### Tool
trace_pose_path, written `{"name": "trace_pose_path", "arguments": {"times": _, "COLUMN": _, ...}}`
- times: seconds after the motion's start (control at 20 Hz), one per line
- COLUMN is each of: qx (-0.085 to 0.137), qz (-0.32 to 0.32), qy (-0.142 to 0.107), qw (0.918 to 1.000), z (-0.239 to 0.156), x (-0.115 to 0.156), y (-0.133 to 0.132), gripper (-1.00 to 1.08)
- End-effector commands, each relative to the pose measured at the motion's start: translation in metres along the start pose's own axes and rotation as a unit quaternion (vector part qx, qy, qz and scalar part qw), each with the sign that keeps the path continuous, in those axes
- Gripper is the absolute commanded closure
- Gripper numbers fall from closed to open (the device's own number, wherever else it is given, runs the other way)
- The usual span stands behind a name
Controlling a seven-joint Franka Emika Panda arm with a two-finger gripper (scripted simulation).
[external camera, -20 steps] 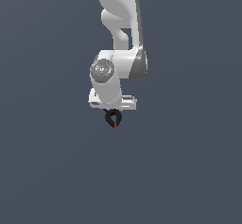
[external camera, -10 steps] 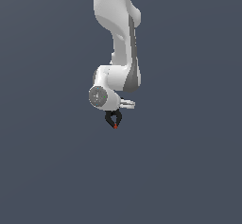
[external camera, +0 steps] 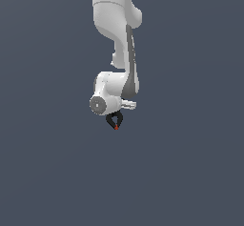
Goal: Pick up the object and move it to a goal position.
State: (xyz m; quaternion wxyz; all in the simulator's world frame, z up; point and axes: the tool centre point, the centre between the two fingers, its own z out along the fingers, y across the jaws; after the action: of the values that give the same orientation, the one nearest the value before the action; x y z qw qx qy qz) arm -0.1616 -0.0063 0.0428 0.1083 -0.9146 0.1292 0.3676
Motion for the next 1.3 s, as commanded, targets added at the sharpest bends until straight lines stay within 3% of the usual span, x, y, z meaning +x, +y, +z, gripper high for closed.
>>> {"name": "trace_pose_path", "arguments": {"times": 0.0, "qx": 0.002, "qz": 0.002, "qy": -0.007, "qw": 1.0000, "z": 0.003, "x": -0.002, "y": 0.000, "gripper": -0.20}}
{"name": "trace_pose_path", "arguments": {"times": 0.75, "qx": 0.002, "qz": 0.003, "qy": -0.008, "qw": 1.0000, "z": 0.033, "x": -0.003, "y": 0.000, "gripper": -0.20}}
{"name": "trace_pose_path", "arguments": {"times": 0.8, "qx": 0.002, "qz": 0.003, "qy": -0.008, "qw": 1.0000, "z": 0.033, "x": -0.003, "y": 0.000, "gripper": 1.08}}
{"name": "trace_pose_path", "arguments": {"times": 1.25, "qx": 0.002, "qz": 0.003, "qy": -0.008, "qw": 1.0000, "z": 0.033, "x": -0.003, "y": 0.000, "gripper": 1.08}}
